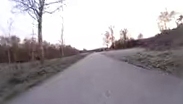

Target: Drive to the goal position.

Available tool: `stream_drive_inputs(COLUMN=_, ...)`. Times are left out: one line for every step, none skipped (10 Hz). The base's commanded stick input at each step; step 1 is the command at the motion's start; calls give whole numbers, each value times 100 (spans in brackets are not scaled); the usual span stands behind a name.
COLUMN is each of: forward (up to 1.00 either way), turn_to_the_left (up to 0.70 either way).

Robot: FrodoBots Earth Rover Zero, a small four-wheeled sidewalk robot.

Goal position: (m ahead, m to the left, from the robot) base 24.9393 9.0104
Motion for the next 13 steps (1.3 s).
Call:
stream_drive_inputs(forward=100, turn_to_the_left=1)
stream_drive_inputs(forward=100, turn_to_the_left=1)
stream_drive_inputs(forward=100, turn_to_the_left=1)
stream_drive_inputs(forward=100, turn_to_the_left=1)
stream_drive_inputs(forward=100, turn_to_the_left=1)
stream_drive_inputs(forward=100, turn_to_the_left=1)
stream_drive_inputs(forward=100, turn_to_the_left=1)
stream_drive_inputs(forward=100, turn_to_the_left=1)
stream_drive_inputs(forward=100, turn_to_the_left=1)
stream_drive_inputs(forward=100, turn_to_the_left=1)
stream_drive_inputs(forward=100, turn_to_the_left=1)
stream_drive_inputs(forward=100, turn_to_the_left=1)
stream_drive_inputs(forward=100, turn_to_the_left=1)
